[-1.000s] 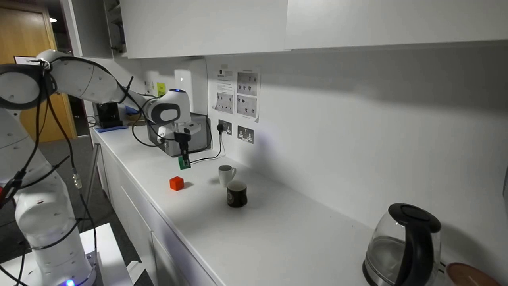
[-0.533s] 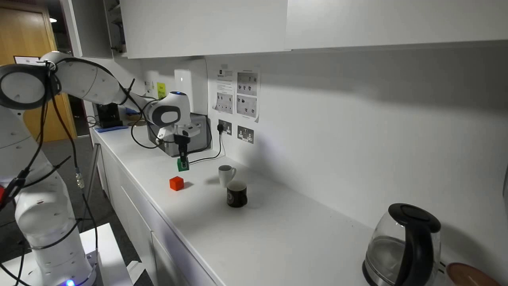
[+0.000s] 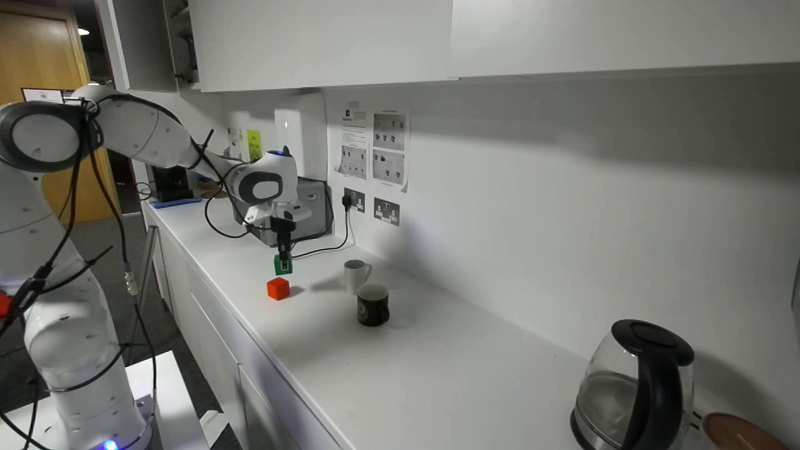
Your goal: Put the mugs on the table and then stack the blocks
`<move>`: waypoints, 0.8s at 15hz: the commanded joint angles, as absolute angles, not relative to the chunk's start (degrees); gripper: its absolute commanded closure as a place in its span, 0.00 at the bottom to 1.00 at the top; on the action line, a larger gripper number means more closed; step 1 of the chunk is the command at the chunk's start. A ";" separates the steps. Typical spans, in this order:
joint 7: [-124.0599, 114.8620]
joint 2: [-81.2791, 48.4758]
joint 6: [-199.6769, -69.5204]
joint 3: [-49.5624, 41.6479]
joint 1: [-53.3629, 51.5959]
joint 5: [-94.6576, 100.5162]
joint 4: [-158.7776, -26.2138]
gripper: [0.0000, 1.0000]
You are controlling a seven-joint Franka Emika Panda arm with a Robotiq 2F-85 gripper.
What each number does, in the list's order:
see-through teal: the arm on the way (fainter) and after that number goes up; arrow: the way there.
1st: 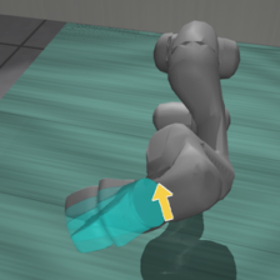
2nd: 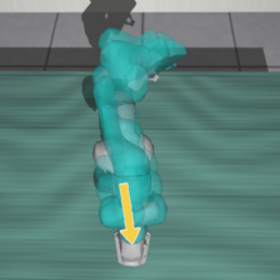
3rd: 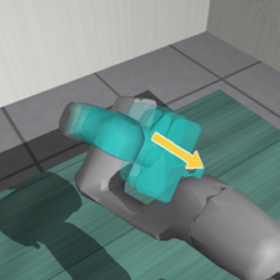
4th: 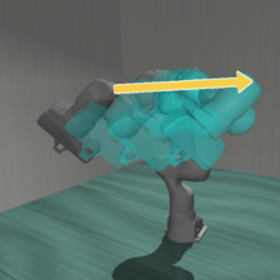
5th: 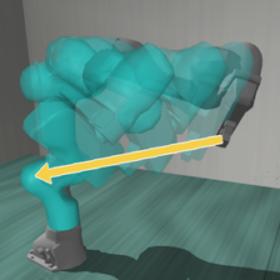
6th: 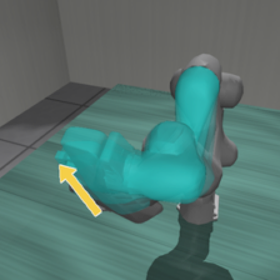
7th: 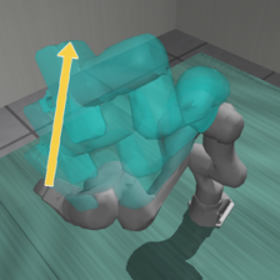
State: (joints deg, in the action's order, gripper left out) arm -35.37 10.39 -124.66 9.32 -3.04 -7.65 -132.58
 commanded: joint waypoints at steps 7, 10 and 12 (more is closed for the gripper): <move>-39.58 9.59 -126.61 10.89 -6.50 -11.40 -132.04 0.68; -35.96 9.25 -127.57 10.19 -6.17 -10.13 -132.69 0.68; -32.85 8.90 -127.34 9.56 -5.91 -9.35 -133.01 0.68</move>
State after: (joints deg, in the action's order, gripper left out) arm -36.89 9.29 -126.11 10.61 -6.25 -10.25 -132.52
